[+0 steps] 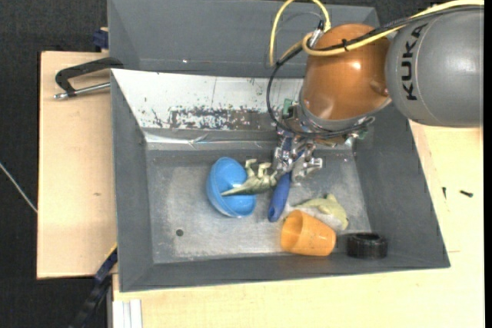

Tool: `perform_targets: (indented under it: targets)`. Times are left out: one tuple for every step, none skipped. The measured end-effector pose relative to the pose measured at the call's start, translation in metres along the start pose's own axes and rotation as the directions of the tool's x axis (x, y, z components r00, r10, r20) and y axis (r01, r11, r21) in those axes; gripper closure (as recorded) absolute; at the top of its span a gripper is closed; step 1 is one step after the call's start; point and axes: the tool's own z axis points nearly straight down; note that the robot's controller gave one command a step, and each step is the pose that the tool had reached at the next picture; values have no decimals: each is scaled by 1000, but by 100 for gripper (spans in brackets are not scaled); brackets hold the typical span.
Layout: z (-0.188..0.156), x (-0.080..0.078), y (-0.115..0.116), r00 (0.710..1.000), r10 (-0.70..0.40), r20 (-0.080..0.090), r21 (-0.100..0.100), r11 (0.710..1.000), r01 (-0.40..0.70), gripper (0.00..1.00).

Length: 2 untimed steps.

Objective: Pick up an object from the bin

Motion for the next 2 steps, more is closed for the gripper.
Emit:
perform_targets:
  targets:
    - [-12, -1, 0, 1000, 4, 1, 0, 1000, -4, 100]
    - [-108, -3, -2, 1000, 7, 4, 10, 1000, -7, 100]
